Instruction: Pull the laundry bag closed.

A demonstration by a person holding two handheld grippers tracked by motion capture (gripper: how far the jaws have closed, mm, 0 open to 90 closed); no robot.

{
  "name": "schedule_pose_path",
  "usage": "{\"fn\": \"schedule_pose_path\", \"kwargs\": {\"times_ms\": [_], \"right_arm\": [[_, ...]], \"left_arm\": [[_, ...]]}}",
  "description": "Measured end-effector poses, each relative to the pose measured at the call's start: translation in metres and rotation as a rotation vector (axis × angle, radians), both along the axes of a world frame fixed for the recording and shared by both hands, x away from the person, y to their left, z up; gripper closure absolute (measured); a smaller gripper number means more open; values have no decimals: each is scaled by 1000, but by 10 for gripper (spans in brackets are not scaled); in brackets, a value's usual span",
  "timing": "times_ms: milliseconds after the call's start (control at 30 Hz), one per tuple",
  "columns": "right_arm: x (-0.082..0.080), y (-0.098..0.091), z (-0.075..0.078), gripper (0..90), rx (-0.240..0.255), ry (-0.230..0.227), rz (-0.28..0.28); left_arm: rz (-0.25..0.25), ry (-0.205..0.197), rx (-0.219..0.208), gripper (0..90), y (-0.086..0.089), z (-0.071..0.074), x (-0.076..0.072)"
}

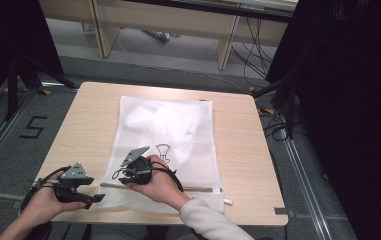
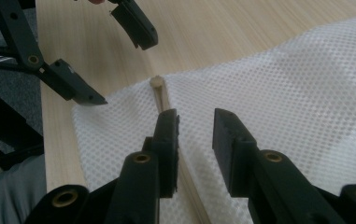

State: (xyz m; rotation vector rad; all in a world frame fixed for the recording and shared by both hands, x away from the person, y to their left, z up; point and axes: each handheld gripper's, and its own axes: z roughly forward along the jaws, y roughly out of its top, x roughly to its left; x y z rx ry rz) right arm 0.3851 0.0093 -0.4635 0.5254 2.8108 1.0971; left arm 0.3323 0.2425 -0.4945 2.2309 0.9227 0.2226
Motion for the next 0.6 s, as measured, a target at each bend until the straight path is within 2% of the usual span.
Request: {"fn": "schedule_pose_path", "kwargs": {"times_ms": [200,233,600], "right_arm": [[2,15,-3,729,-6,11,32],[3,20,-5,730,-8,-4,56],[3,42,-12,743,-21,33,63]], "left_arm": [[11,-3,10,250,1,0,-2],[11,-4,8,250,1,0,-2],[20,3,-4,250,3,0,-4]]}}
